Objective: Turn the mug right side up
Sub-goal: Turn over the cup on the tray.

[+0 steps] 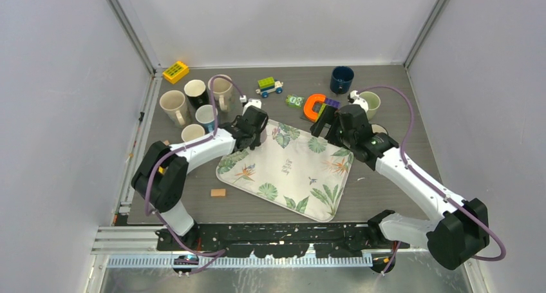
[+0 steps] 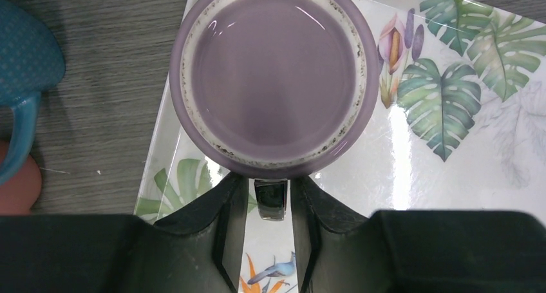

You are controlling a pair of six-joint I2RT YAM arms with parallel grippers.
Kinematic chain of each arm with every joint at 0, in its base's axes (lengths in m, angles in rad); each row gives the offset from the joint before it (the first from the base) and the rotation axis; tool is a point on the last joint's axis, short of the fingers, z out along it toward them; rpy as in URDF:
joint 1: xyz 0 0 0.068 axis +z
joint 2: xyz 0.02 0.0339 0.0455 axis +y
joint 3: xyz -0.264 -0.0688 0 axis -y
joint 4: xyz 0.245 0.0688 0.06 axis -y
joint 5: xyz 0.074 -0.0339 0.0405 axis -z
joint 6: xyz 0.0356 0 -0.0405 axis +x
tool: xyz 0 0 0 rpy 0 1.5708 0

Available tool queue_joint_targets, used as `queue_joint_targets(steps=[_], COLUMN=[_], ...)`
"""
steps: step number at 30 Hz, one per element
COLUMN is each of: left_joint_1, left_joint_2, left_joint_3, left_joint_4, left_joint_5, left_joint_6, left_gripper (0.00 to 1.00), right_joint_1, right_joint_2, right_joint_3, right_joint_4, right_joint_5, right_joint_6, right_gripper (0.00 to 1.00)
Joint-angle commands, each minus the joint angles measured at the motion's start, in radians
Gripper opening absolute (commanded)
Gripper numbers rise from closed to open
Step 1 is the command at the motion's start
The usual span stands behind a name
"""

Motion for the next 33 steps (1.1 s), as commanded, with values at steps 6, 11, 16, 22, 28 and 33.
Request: queue_joint_targets(steps=[6, 11, 16, 22, 28, 33], left_joint_1=[-0.002, -0.002, -0.002, 0.003, 0.029, 0.042], left_joint_2=[0.021, 0.019, -0.063, -0.148, -0.218, -0.252], left_joint_3=[0.048, 0.074, 0.11, 0.109, 0.087, 0.06], left_joint_4=[0.044, 0.017, 0.001, 0.039, 0.12, 0.238], left_joint_5=[-0.042, -0.036, 0.042, 0.126, 0.266, 0.386], left_joint_6=[-0.004, -0.037, -0.16, -0.262, -0.426, -0.555], left_gripper=[0.19, 0.0, 0.0, 0.0, 0.0, 0.0], right_joint_1=[0.003, 0.003, -0.001, -0.018, -0.032, -0.035], right_joint_2=[-0.034, -0.041, -0.039, -0.025, 0.01, 0.043], right_joint_3=[-0.009, -0.018, -0.057, -0.121, -0.182, -0.224], right_joint_4=[0.038, 0.054, 0.146, 0.3, 0.505, 0.686], right_joint_5=[0.001, -0.022, -0.12, -0.27, -0.399, -0.464], right_joint_6=[0.019, 0.035, 0.112, 0.233, 0.369, 0.471], right_gripper=[1.0, 1.0, 1.0, 1.0, 0.99, 0.96])
